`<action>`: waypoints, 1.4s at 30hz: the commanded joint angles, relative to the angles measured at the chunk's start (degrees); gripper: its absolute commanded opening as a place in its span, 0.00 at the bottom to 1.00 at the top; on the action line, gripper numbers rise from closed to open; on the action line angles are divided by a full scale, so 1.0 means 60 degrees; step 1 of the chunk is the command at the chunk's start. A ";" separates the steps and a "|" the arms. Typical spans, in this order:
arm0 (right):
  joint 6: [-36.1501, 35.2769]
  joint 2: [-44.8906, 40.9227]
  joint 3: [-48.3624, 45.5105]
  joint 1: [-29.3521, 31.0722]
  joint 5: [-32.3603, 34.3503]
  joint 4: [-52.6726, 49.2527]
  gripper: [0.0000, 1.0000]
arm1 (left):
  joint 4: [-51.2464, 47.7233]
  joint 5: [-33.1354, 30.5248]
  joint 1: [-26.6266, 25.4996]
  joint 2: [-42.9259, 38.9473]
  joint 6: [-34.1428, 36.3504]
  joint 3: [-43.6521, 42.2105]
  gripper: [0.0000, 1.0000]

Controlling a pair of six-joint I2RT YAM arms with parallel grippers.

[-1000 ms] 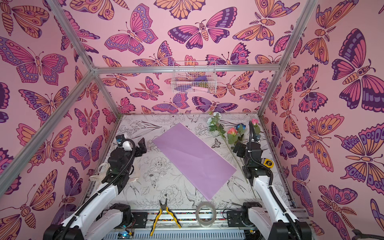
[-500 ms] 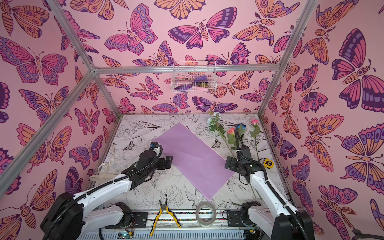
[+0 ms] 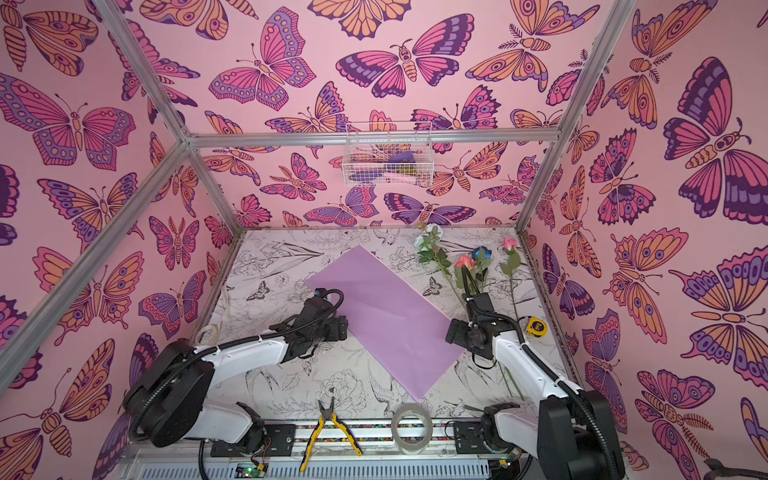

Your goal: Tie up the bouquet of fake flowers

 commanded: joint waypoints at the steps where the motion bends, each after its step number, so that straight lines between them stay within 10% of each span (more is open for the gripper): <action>1: 0.0529 0.0364 -0.0069 0.0037 -0.0383 0.0398 0.88 | 0.0034 -0.0146 -0.0064 0.0474 0.0103 0.0313 0.79; 26: 0.2760 0.1426 -0.0768 0.2111 -0.1458 0.2389 0.81 | 0.1138 -0.0263 0.0763 0.3654 -0.0265 0.2319 0.54; 42: 0.1504 0.0671 0.1068 0.2825 -0.0449 0.0466 0.85 | 0.0508 0.0319 0.1145 0.1479 -0.0232 0.1716 0.60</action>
